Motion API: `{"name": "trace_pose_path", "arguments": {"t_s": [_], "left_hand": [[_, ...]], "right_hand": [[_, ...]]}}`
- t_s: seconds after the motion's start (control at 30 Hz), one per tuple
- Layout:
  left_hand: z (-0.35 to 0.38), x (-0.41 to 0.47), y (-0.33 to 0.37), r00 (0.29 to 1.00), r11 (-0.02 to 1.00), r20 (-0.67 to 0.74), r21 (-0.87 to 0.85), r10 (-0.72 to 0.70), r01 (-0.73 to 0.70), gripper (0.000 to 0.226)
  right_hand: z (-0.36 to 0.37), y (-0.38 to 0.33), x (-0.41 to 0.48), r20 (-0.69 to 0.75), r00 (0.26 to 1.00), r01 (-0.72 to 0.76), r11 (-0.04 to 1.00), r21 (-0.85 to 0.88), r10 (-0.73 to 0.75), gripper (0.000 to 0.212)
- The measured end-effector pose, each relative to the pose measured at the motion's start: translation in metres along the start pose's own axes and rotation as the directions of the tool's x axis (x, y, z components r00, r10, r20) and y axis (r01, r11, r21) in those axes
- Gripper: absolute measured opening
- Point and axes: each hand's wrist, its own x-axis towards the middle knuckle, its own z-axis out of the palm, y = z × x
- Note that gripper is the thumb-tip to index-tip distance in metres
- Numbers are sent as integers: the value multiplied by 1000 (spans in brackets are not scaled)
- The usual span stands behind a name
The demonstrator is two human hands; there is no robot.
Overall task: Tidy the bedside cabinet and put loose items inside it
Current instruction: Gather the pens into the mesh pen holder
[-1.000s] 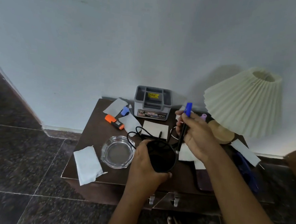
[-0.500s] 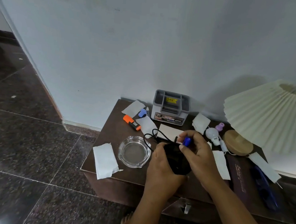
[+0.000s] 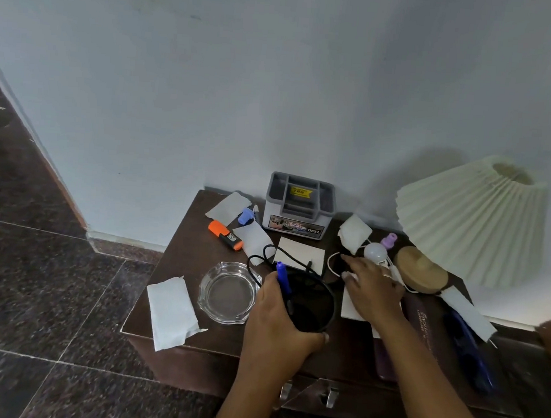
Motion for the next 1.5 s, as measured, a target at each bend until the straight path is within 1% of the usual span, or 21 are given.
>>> {"name": "trace_pose_path", "arguments": {"t_s": [0.07, 0.13, 0.23, 0.33, 0.4, 0.43, 0.5, 0.53, 0.6, 0.67, 0.73, 0.83, 0.9, 0.97, 1.03, 1.1, 1.2, 1.3, 1.37, 1.43, 1.5], "left_hand": [[0, 1, -1, 1000, 1000, -3, 6, -1, 1, 97], [-1, 2, -1, 1000, 1000, -5, 19, -7, 7, 99], [-2, 2, 1, 1000, 1000, -4, 31, -1, 1, 100], [-3, 1, 2, 1000, 999, 6, 31, 4, -5, 100], [-3, 0, 2, 1000, 999, 6, 33, 11, -11, 100], [-3, -1, 3, 1000, 999, 6, 32, 13, -13, 101], [-3, -1, 4, 1000, 999, 10, 38, 12, -13, 103], [-3, -1, 5, 1000, 999, 14, 45, 12, -13, 104], [-2, -2, 6, 1000, 998, 17, 54, 13, -14, 105], [-2, -3, 7, 1000, 998, 17, 58, 22, -23, 105], [-2, -1, 5, 999, 998, 22, 62, 23, -24, 104], [-3, 1, 3, 999, 997, 35, 72, 19, -21, 104], [-4, 2, 2, 999, 996, 40, 79, 25, -28, 104], [-4, 2, 2, 998, 996, 48, 85, 29, -33, 104], [-4, 3, 1, 998, 995, 51, 88, 32, -36, 104], [-4, 2, 0, 998, 995, 53, 90, 35, -40, 105], [-4, 2, 0, 998, 995, 58, 91, 36, -42, 105], [-3, 2, 1, 997, 995, 64, 91, 32, -38, 105], [-3, 2, 1, 997, 995, 66, 90, 35, -41, 105], [-2, 2, 1, 997, 995, 67, 88, 44, -50, 105], [-2, 2, 1, 997, 995, 65, 87, 46, -52, 104]], "right_hand": [[4, -4, 4, -10, 1000, 1, 999, -36, -2, 41], [6, -7, 7, -52, 999, -13, 1000, -27, 11, 38], [8, -8, 8, -87, 995, -37, 996, 79, 44, 34], [10, -7, 7, -74, 997, -1, 990, 138, 12, 34], [11, -3, 7, -68, 997, -13, 986, 169, 24, 32], [11, -2, 7, -73, 997, -22, 981, 192, 37, 35], [9, -2, 8, -93, 994, -35, 969, 244, 59, 51], [8, -4, 9, -94, 994, -37, 970, 241, 61, 58], [8, -7, 13, -55, 997, -36, 987, 158, 45, 66], [10, -12, 18, 13, 999, -47, 997, 56, 46, 64], [12, -15, 22, 35, 997, -71, 997, -14, 72, 58], [15, -16, 24, -75, 994, -87, 994, -59, 82, 50], [14, -17, 24, -155, 985, -88, 995, -46, 80, 45], [13, -16, 24, -200, 974, -106, 994, 6, 105, 39], [9, -15, 24, -241, 957, -131, 982, 137, 162, 30], [4, -15, 22, -257, 940, -136, 939, 315, 222, 21], [-4, -14, 21, -250, 939, -75, 852, 518, 234, 10], [-8, -13, 17, -243, 949, 9, 753, 659, 202, 11], [-10, -12, 14, -265, 949, 60, 723, 688, 174, 13], [-12, -12, 11, -272, 945, 74, 688, 722, 184, 14], [-17, -16, 9, -260, 941, 79, 606, 791, 216, 16]]}}
